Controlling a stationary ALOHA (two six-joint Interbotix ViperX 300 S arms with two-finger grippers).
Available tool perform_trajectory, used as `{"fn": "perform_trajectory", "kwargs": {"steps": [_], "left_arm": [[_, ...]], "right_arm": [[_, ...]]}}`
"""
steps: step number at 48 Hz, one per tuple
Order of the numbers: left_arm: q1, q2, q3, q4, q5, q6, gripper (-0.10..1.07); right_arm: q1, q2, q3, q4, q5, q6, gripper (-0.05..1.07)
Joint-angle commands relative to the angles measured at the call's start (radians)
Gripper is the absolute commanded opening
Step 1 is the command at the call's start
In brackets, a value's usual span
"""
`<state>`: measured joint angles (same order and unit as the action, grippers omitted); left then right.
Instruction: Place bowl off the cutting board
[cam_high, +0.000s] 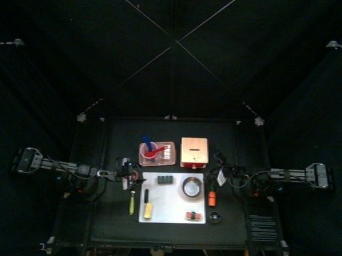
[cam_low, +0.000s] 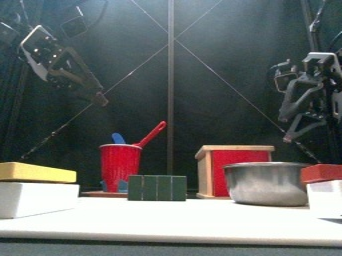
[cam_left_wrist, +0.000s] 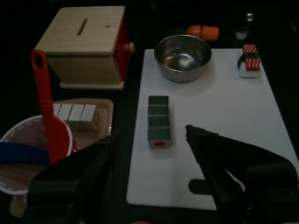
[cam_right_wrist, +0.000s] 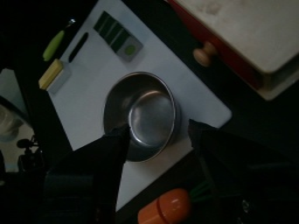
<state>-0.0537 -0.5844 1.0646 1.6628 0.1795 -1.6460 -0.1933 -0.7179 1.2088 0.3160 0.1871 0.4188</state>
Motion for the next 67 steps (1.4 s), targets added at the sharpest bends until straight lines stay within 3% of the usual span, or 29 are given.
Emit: {"fn": "perform_trajectory", "kwargs": {"steps": [1, 13, 33, 44, 56, 67], "left_arm": [[0.014, -0.002, -0.029, 0.012, 0.002, 0.002, 0.95], [0.025, -0.003, -0.025, 0.009, 0.002, 0.000, 0.95], [0.048, -0.005, 0.018, 0.009, 0.025, 0.000, 0.95], [0.048, -0.018, 0.021, 0.012, 0.025, 0.000, 0.95], [0.048, -0.032, 0.037, 0.012, 0.025, 0.000, 0.95], [0.048, -0.037, 0.038, 0.009, 0.025, 0.000, 0.95]], "right_arm": [[0.000, 0.061, -0.020, 0.006, -0.005, 0.066, 0.88], [0.020, 0.221, -0.032, -0.043, -0.044, 0.187, 0.88], [0.095, 0.396, -0.098, -0.054, -0.097, 0.209, 0.88], [0.109, 0.417, -0.130, -0.038, -0.089, 0.213, 0.84], [0.118, 0.443, -0.135, -0.008, -0.087, 0.213, 0.63], [0.126, 0.403, -0.150, -0.014, -0.020, 0.212, 0.53]]}}
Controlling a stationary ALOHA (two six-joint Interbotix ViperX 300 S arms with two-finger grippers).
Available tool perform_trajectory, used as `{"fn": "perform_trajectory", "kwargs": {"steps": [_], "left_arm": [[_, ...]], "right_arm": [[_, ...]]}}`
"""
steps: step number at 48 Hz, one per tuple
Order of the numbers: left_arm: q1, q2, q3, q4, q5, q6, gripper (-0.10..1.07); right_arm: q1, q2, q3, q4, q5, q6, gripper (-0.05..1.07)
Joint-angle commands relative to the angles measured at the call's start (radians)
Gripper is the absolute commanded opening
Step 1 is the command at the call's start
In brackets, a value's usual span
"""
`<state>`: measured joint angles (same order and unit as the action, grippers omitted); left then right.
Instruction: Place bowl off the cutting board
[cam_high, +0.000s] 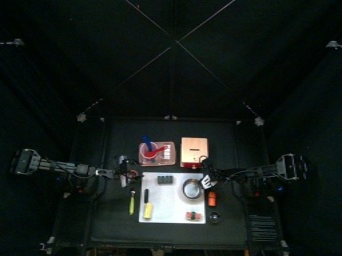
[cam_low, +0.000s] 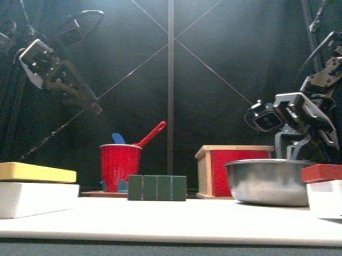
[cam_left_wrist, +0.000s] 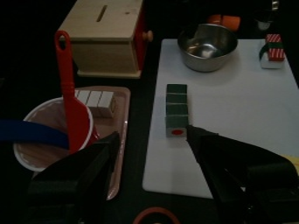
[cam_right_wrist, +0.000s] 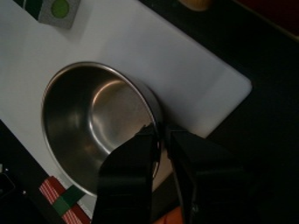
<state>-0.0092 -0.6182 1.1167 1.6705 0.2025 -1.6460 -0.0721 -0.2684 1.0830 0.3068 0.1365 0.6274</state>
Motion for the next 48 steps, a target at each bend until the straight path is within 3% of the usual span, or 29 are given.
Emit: {"fn": "perform_trajectory", "kwargs": {"steps": [1, 12, 19, 28, 36, 48], "left_arm": [[0.003, -0.002, -0.014, 0.002, 0.002, 0.000, 0.95], [0.003, -0.003, -0.015, 0.003, 0.003, 0.000, 0.95], [0.005, -0.003, -0.018, 0.000, 0.005, 0.000, 0.95], [0.005, -0.002, -0.025, 0.000, 0.005, 0.000, 0.95], [0.003, -0.003, -0.032, 0.000, 0.005, 0.000, 0.95], [0.005, -0.002, -0.041, 0.005, 0.005, 0.000, 0.95]], "right_arm": [[0.005, -0.058, -0.026, -0.006, 0.044, 0.003, 0.52], [-0.006, -0.267, -0.023, -0.043, 0.170, 0.003, 0.51], [-0.078, -0.451, -0.005, -0.110, 0.287, 0.005, 0.51], [-0.235, -0.640, 0.020, -0.212, 0.577, 0.005, 0.51], [-0.399, -0.661, 0.046, -0.293, 0.704, -0.008, 0.52], [-0.617, -0.588, 0.123, -0.374, 0.580, -0.017, 0.52]]}}
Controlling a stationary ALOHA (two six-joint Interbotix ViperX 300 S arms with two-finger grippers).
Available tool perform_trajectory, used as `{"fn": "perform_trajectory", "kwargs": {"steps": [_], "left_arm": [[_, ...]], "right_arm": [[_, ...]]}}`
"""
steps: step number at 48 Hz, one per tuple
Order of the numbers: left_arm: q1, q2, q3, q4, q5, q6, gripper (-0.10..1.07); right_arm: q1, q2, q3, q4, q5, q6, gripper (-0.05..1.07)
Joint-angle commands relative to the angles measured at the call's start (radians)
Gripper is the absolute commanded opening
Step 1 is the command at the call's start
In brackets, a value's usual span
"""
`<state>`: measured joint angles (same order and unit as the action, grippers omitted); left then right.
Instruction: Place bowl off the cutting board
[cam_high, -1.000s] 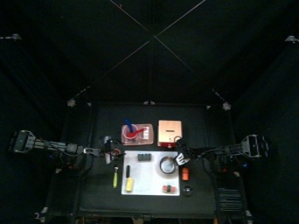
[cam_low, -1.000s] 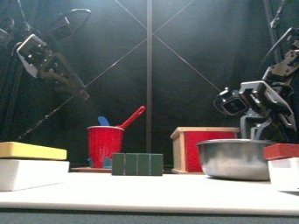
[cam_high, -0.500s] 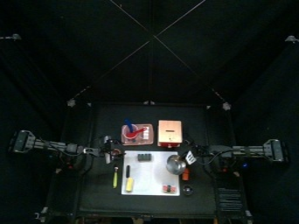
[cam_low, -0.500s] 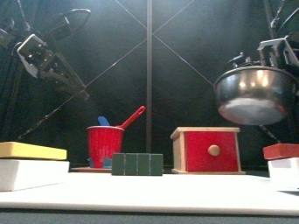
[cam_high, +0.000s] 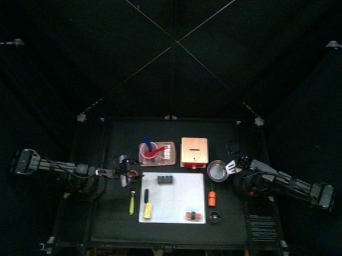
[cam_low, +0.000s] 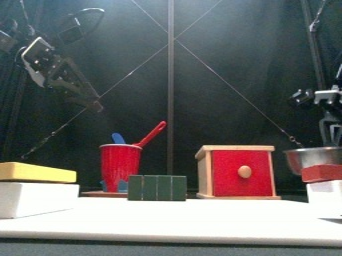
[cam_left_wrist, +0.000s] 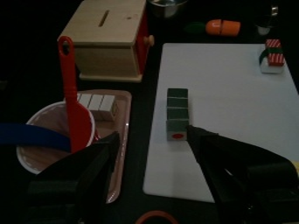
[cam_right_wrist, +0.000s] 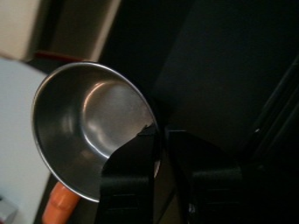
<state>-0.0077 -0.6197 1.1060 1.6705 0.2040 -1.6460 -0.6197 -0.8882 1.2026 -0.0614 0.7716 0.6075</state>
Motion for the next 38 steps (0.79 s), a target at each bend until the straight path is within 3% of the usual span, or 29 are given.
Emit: {"fn": "perform_trajectory", "kwargs": {"steps": [1, 12, 24, 38], "left_arm": [[0.003, -0.002, -0.031, 0.005, 0.002, 0.000, 0.95], [0.002, -0.002, -0.037, 0.000, -0.003, -0.003, 0.95], [0.003, -0.002, -0.035, -0.015, 0.002, -0.002, 0.95], [0.005, 0.014, -0.003, -0.008, 0.031, 0.000, 0.95]], "right_arm": [[-0.083, 0.038, 0.005, -0.006, -0.066, 0.002, 0.52], [-0.150, 0.110, 0.021, 0.008, -0.143, -0.008, 0.52], [-0.161, 0.156, 0.037, 0.029, -0.147, 0.006, 0.54], [-0.170, 0.163, 0.032, 0.011, -0.150, 0.008, 0.80]]}}
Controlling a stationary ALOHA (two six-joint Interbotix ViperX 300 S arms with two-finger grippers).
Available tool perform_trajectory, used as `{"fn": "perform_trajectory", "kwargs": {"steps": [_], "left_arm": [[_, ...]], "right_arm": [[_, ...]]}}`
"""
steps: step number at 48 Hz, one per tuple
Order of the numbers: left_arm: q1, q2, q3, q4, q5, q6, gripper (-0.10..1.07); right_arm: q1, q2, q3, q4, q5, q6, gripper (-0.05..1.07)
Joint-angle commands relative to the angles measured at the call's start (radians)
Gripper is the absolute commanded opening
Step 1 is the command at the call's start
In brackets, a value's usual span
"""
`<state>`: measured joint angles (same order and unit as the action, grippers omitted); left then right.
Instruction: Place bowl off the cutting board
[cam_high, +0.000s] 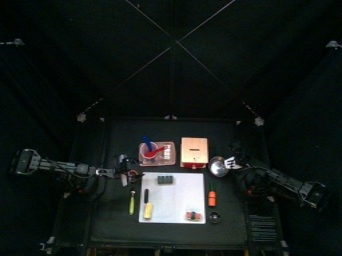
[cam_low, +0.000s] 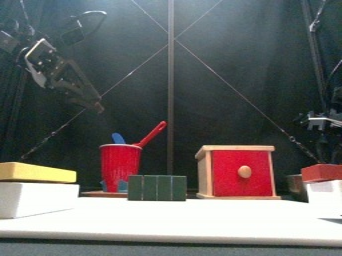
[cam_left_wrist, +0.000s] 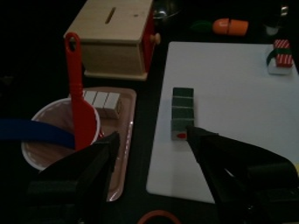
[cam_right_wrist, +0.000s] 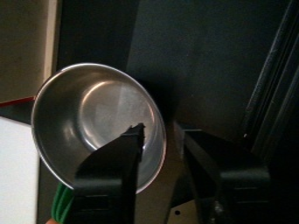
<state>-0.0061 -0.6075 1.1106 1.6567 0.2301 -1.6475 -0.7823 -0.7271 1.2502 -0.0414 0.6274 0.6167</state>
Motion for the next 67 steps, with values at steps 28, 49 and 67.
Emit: {"fn": "perform_trajectory", "kwargs": {"steps": [28, 49, 67], "left_arm": [[0.002, -0.011, -0.025, 0.015, 0.006, 0.003, 0.95], [0.014, -0.011, -0.032, 0.015, 0.009, 0.003, 0.95], [0.032, -0.011, -0.025, 0.015, 0.009, 0.003, 0.95]], "right_arm": [[0.201, -0.209, -0.117, -0.021, 0.117, -0.075, 0.85], [0.569, -0.172, -0.156, -0.124, -0.106, -0.063, 0.85], [0.580, -0.124, -0.150, -0.137, -0.255, -0.077, 0.85]]}}
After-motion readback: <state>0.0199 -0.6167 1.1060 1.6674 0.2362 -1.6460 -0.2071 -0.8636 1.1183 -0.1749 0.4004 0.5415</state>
